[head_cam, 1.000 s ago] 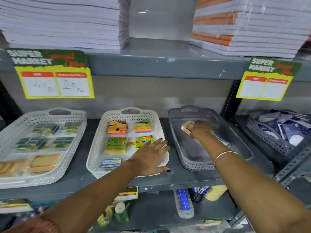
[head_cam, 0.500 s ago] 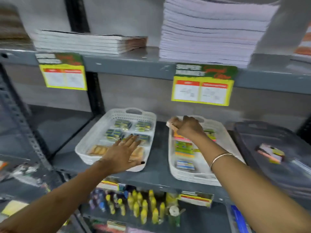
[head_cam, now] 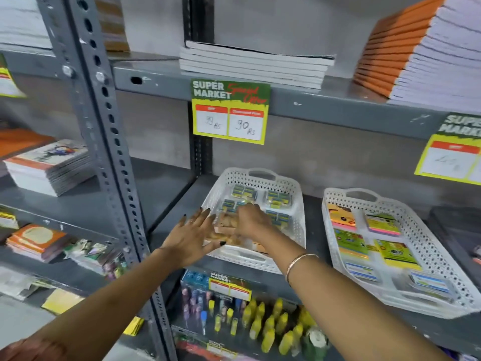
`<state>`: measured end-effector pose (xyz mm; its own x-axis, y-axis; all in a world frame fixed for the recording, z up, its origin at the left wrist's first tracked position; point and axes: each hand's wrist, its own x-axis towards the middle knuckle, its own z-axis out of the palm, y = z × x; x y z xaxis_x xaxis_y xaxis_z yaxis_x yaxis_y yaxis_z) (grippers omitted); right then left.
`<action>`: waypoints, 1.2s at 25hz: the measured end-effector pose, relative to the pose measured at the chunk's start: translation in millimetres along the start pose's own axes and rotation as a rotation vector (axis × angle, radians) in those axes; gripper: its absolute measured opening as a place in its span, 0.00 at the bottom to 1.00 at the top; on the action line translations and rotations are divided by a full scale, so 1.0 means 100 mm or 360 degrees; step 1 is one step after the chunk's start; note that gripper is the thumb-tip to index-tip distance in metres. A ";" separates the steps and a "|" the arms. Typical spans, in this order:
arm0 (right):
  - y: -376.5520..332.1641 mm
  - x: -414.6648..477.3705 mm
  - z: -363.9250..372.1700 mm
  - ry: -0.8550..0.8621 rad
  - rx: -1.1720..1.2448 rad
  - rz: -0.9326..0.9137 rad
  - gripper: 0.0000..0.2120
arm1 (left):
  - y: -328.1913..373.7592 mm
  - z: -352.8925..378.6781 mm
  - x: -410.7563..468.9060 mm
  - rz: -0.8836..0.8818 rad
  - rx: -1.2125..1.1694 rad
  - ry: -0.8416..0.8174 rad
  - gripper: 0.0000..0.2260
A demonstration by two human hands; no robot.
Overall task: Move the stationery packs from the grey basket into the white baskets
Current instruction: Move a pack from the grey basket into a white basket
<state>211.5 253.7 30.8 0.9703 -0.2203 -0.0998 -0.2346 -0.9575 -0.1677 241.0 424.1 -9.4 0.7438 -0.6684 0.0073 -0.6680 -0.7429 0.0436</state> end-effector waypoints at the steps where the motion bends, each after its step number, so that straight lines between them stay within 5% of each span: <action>1: -0.04 0.03 0.06 -0.0010 -0.0006 -0.0013 0.20 | -0.01 0.03 0.01 0.0013 -0.0010 0.0017 0.36; 8: -0.10 0.09 0.23 -0.0117 0.0142 -0.0052 0.24 | -0.02 0.06 0.00 0.0044 -0.0005 0.0059 0.45; 14: -0.03 0.15 0.23 -0.0163 0.0185 -0.0107 0.31 | -0.03 0.07 0.02 0.0049 -0.0037 0.0062 0.36; 20: 0.37 0.06 0.00 -0.0080 0.0278 -0.0054 0.32 | 0.07 -0.02 0.07 0.0132 -0.0031 0.0094 0.46; 23: 0.88 -0.12 -0.20 -0.0004 0.0404 0.0105 0.39 | 0.45 -0.10 0.26 0.0256 -0.0139 0.0129 0.47; 30: 2.54 -0.82 -0.55 0.0263 0.0340 0.0557 0.30 | 2.20 -0.20 0.69 0.0805 -0.0137 0.0214 0.41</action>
<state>75.5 18.0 50.5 0.8226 -0.5677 -0.0311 -0.5405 -0.7640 -0.3524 146.2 215.4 20.5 0.3295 -0.9275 0.1764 -0.9439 -0.3195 0.0832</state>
